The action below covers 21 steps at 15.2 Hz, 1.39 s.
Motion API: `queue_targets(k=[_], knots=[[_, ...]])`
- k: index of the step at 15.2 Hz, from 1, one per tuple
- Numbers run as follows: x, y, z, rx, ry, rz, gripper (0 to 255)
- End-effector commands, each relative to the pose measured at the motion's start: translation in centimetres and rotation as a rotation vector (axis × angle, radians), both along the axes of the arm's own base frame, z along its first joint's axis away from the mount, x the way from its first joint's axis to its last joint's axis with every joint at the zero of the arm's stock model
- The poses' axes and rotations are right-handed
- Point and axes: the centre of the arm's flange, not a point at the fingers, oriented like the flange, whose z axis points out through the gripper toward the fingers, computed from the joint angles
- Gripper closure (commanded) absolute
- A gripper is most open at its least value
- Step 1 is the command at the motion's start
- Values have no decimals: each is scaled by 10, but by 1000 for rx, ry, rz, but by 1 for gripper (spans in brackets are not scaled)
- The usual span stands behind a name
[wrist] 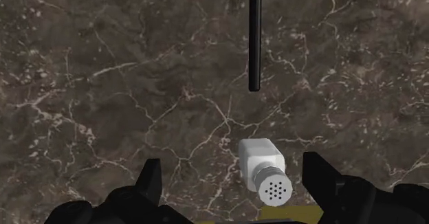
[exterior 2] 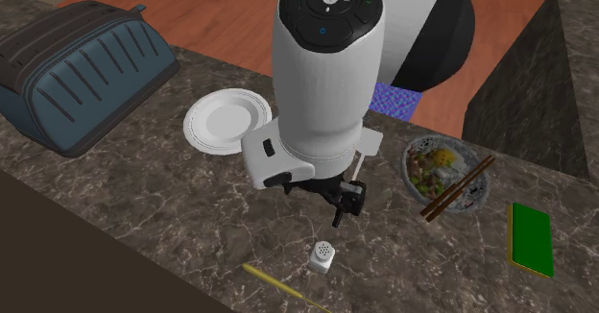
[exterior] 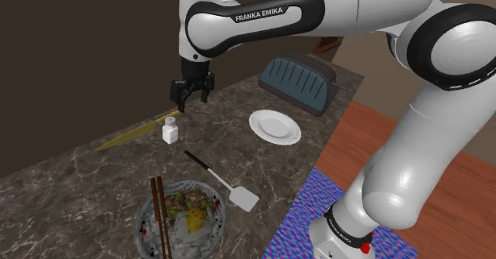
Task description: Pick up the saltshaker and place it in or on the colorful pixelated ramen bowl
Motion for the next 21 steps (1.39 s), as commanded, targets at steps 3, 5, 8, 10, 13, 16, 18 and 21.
queue_targets(k=[3, 5, 8, 10, 13, 16, 18, 21], knots=[[30, 36, -22, 6, -8, 12, 0], [44, 55, -32, 8, -12, 17, 0], [44, 55, -42, 8, -12, 18, 0], [44, 55, -53, 8, -12, 18, 0], [44, 56, -72, 8, -12, 18, 0], [44, 56, -72, 8, -12, 18, 0], [44, 56, -72, 8, -12, 18, 0], [44, 56, -72, 8, -12, 18, 0]])
